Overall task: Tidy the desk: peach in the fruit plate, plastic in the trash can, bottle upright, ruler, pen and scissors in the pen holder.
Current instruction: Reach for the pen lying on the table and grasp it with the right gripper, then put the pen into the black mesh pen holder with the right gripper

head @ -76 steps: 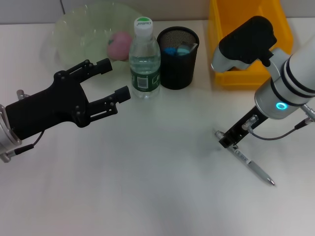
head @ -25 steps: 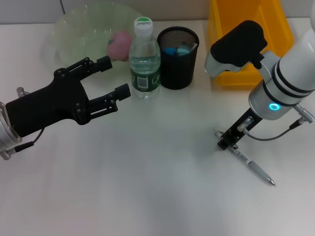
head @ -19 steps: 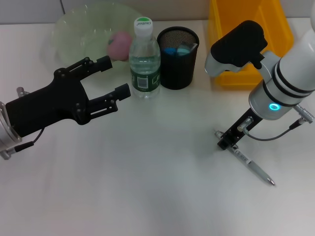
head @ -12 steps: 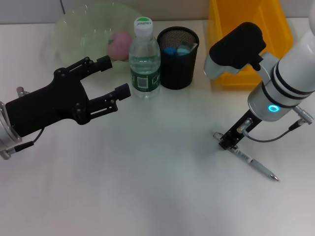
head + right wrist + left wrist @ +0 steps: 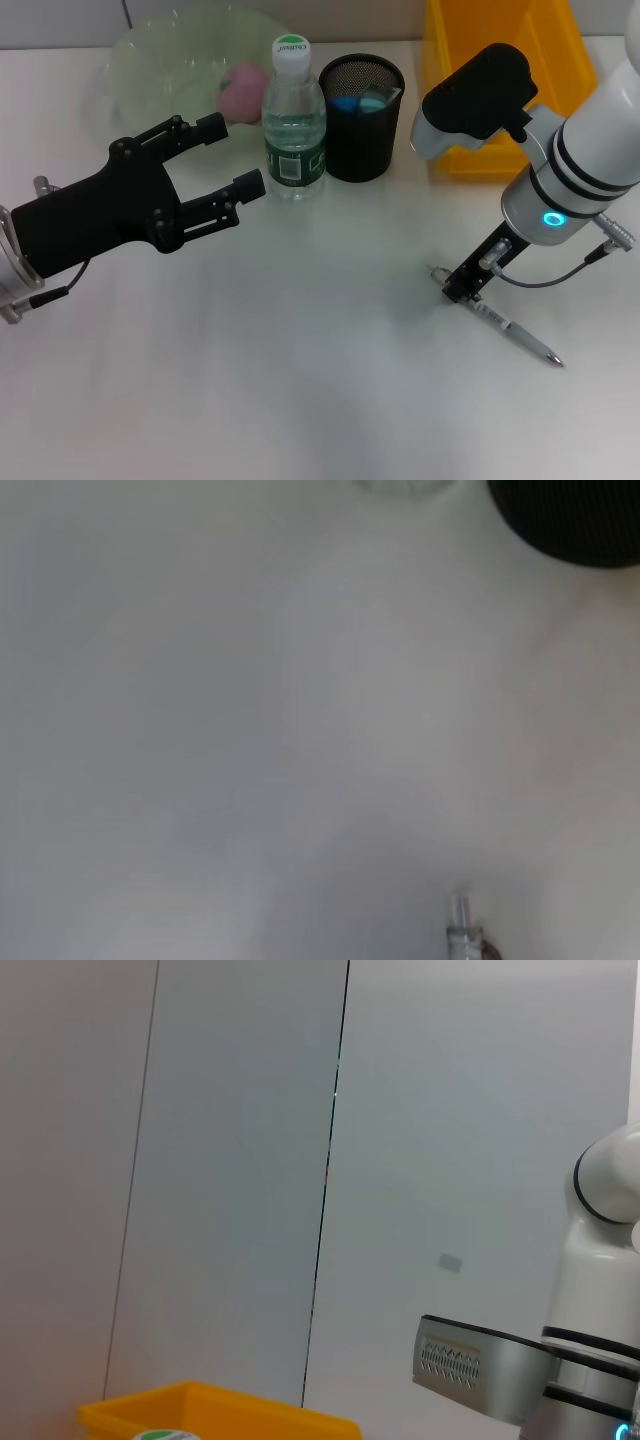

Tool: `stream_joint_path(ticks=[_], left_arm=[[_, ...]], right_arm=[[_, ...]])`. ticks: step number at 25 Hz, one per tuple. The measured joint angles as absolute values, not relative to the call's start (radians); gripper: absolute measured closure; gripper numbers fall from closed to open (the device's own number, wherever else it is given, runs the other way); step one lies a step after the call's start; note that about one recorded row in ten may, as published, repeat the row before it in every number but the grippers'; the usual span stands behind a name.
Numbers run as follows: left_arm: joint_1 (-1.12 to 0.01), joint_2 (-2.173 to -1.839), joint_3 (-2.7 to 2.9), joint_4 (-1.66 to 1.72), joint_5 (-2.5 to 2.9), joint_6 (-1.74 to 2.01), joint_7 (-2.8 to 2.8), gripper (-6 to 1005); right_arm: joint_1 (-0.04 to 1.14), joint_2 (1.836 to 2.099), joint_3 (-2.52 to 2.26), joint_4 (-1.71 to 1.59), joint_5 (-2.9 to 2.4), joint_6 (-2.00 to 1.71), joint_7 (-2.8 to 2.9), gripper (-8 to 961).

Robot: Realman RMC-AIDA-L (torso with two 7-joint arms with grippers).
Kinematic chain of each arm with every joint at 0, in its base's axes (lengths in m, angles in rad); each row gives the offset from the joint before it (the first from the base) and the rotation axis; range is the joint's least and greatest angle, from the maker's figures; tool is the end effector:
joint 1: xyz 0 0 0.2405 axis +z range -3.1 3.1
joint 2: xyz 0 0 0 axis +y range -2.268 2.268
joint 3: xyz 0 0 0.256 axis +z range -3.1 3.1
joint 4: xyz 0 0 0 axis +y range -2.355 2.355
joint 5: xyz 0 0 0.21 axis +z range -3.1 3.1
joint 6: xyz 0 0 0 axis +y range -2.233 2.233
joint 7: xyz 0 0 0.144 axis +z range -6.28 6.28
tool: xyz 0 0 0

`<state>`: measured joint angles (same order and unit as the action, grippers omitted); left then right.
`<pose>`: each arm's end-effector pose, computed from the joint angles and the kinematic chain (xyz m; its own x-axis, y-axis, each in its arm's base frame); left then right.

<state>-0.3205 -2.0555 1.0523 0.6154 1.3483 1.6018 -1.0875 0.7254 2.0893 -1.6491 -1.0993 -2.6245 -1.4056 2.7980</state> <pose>-0.2568 0.2909 0.0071 0.6461 0.0738 0.7596 0.3769 -0.8963 -0.2335 0.1795 0.3545 -0.0646 0.6346 -0.6994 0.3289 -0.5350 -0.7046 -0.4661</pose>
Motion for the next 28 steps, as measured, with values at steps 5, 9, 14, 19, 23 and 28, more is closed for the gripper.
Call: stream_joint_path(ticks=[5,9,14,19,23,28], left_arm=[[-0.321,-2.056,1.051,0.617,1.348,1.601,-1.088,195],[-0.324,-2.056,1.051,0.617,1.348,1.601,-1.088,195],[-0.325,-2.055,1.044,0.616,1.348,1.601,-1.088,195],[-0.325,-2.055,1.042,0.614,1.348,1.601,-1.088,195],[-0.327,-2.054,1.041,0.615,1.348,1.601,-1.088,195],[-0.324,-2.053,1.038,0.618,1.345,1.6,-1.088,195]], right_arm=[[0.726,2.089,-1.649,-1.101,-2.624,-1.405,2.797,759],[0.721,2.089,-1.649,-1.112,-2.614,-1.4,2.791,760],[0.704,2.089,-1.646,-1.141,-2.602,-1.393,2.784,763],[0.669,2.088,-1.641,-1.2,-2.6,-1.39,2.778,767],[0.598,2.085,-1.636,-1.321,-2.582,-1.374,2.774,769],[0.526,2.084,-1.606,-1.422,-2.561,-1.355,2.756,769]])
